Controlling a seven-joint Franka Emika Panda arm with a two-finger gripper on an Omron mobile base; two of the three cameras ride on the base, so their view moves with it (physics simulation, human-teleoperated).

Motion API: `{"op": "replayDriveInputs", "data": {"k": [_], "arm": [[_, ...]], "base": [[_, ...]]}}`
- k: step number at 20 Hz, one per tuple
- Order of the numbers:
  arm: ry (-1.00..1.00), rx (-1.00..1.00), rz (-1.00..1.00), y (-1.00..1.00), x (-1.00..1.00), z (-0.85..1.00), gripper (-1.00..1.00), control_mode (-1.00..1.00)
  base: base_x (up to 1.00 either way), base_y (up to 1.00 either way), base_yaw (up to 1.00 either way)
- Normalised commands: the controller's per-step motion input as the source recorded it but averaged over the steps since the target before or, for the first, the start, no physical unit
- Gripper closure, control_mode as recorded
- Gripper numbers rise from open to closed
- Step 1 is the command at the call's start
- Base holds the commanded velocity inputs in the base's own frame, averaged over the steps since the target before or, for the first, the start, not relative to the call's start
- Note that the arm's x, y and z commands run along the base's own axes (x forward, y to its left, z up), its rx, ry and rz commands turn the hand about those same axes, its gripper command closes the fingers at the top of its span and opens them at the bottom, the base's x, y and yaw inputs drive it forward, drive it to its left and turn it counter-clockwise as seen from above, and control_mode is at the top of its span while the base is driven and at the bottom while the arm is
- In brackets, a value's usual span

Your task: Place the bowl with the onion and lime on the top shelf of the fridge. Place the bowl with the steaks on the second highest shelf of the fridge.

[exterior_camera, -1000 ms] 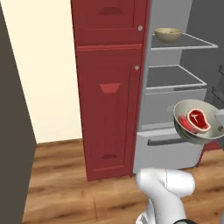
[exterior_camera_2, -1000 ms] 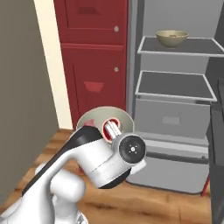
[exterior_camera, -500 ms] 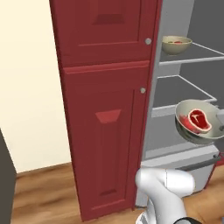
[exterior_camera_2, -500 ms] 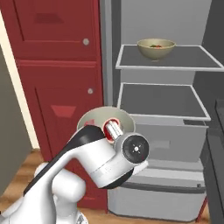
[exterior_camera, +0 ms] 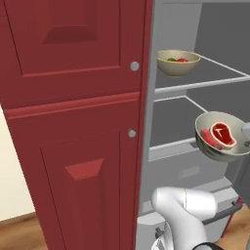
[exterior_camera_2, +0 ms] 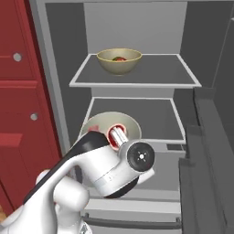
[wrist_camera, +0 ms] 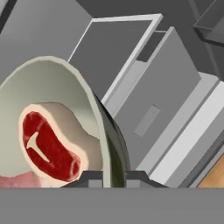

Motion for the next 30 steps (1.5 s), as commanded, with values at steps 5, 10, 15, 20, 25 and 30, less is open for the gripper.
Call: {"op": "replayDriveInputs", "data": {"k": [5, 10, 15, 20, 25, 30], "arm": [[0.00, 0.00, 0.00, 0.00, 0.00, 0.00, 1.00, 1.00], [0.00, -0.01, -0.03, 0.07, 0.38, -0.06, 1.00, -1.00], [0.08, 0.00, -0.12, 0.17, 1.00, -0.23, 1.00, -1.00], [0.08, 0.00, -0.08, 0.14, 1.00, -0.30, 1.00, -1.00], [0.07, 0.00, -0.08, 0.00, 1.00, -0.28, 1.00, -1.00], [0.11, 0.00, -0.05, 0.00, 1.00, -0.40, 1.00, -1.00]], "base": [[0.04, -0.16, -0.03], [0.25, 0.04, -0.01], [0.00, 0.00, 0.00], [0.00, 0.00, 0.00], [0.00, 0.00, 0.00], [0.00, 0.00, 0.00]]}}
